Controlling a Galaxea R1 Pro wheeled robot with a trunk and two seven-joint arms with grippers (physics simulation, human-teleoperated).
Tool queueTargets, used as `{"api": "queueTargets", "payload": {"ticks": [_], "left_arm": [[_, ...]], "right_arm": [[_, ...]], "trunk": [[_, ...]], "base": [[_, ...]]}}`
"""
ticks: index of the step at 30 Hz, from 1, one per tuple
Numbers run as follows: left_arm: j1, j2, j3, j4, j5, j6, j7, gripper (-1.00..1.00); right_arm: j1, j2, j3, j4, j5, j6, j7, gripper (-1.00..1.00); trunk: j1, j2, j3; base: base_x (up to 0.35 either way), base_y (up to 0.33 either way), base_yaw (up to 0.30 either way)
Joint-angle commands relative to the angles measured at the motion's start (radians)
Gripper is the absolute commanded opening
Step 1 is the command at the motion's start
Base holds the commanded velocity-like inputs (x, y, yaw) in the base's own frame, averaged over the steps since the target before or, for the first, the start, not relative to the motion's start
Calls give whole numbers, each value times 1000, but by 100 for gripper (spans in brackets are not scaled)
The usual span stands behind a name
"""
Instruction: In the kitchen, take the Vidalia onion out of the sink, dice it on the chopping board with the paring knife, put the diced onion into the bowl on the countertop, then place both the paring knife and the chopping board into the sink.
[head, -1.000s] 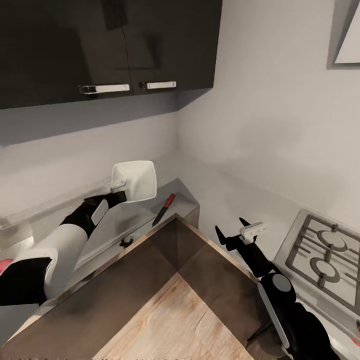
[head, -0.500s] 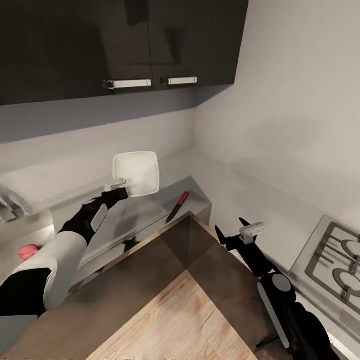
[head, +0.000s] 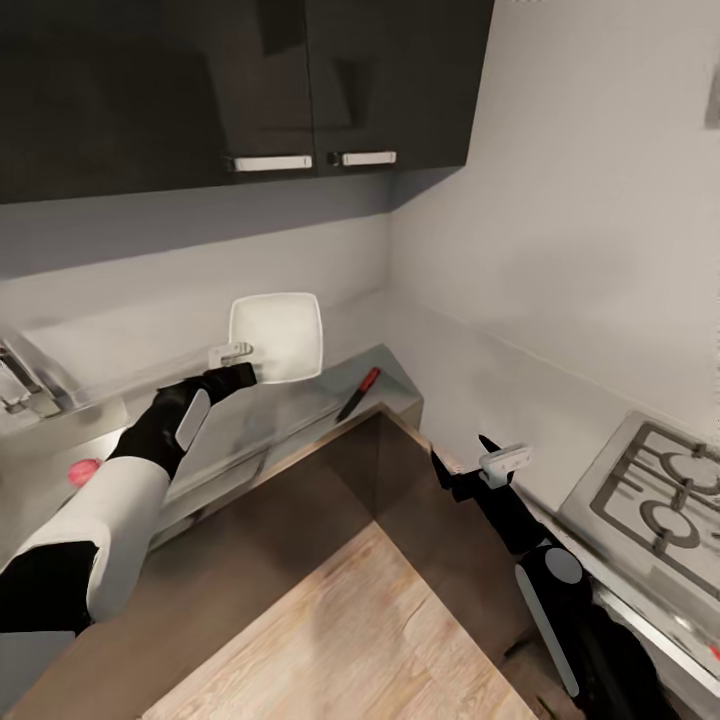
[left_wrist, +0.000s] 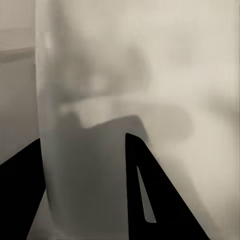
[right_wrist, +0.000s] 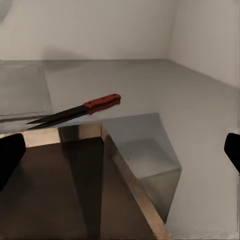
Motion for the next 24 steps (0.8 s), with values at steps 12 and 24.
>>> {"api": "queueTargets", "payload": {"ticks": [12, 24], "left_arm": [[4, 0, 5, -11, 7, 36, -3, -100], [211, -2, 2, -374, 7, 40, -2, -100]], "right_arm": [[-1, -1, 0, 0, 0, 0, 2, 100], [-1, -1, 0, 0, 1, -2, 2, 100]], "trunk": [[0, -2, -2], [0, -2, -2]], "base": [[-324, 0, 0], [-192, 0, 0]]}}
